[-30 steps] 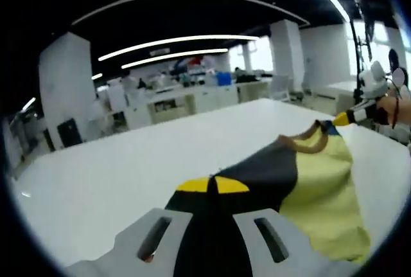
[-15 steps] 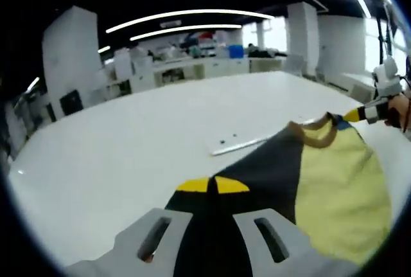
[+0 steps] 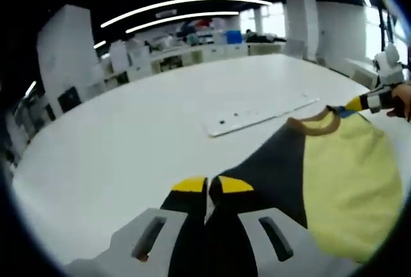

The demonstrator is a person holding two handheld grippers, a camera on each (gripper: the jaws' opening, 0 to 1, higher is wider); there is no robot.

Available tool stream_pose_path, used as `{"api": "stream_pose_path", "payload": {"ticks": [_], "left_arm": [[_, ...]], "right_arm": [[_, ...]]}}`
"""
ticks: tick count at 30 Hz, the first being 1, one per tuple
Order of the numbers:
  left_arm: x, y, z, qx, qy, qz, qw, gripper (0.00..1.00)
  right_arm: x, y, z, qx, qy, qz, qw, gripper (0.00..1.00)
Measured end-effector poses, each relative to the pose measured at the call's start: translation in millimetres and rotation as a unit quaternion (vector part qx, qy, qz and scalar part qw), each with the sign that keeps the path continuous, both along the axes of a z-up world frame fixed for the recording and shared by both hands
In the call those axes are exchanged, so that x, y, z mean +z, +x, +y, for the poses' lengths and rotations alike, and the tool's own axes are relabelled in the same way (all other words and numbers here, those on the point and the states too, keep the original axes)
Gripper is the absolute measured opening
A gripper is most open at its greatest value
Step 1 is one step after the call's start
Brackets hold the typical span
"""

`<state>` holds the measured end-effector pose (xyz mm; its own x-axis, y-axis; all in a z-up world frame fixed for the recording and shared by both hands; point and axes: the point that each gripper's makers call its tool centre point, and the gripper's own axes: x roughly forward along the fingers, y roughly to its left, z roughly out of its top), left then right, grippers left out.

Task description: Fold the garment on the visible template until the final outline fits inside the template.

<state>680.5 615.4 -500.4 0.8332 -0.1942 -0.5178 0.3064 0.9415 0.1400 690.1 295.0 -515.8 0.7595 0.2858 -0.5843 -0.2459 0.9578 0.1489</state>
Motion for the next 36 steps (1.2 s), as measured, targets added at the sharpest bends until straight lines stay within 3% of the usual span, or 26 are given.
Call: {"api": "stream_pose_path", "payload": {"ticks": [4,10,14,17,22,28,32,36], "left_arm": [[11.6,-6.1,-1,-0.004,-0.017,-0.007,0.9998,0.34],[30.3,-19.8,-10,-0.032,-0.023,-0.019,0.9990,0.56],[45.6,-30.6,-25,-0.055,-0.048,-0.032,0.9968,0.68],[54.1,-41.1,-36,-0.078,-0.034,-0.038,0.9957,0.71],[65.1,-63.7,-66,-0.125,-0.068,-0.036,0.9892,0.76],[75.8,-91.9,-90,-0.162,-0.097,-0.027,0.9816,0.78],[76.9,-120.1,-108,-0.200,-0.071,-0.026,0.9768,0.77],[73.9,-147.7,-126,-0.221,-0.071,-0.022,0.9725,0.72]], "right_arm": [[11.2,-5,1,-0.004,0.021,-0.004,0.9998,0.23],[21.4,-28,4,0.006,0.050,0.003,0.9987,0.38],[25.3,-45,4,0.012,0.057,0.008,0.9983,0.43],[29.8,-60,3,0.021,0.055,0.006,0.9982,0.49],[41.5,-84,4,0.053,0.057,0.001,0.9970,0.66],[57.3,-111,6,0.086,0.050,-0.009,0.9950,0.78],[63.8,-129,7,0.104,0.042,-0.014,0.9936,0.81],[64.2,-145,7,0.110,0.037,-0.013,0.9932,0.81]]}}
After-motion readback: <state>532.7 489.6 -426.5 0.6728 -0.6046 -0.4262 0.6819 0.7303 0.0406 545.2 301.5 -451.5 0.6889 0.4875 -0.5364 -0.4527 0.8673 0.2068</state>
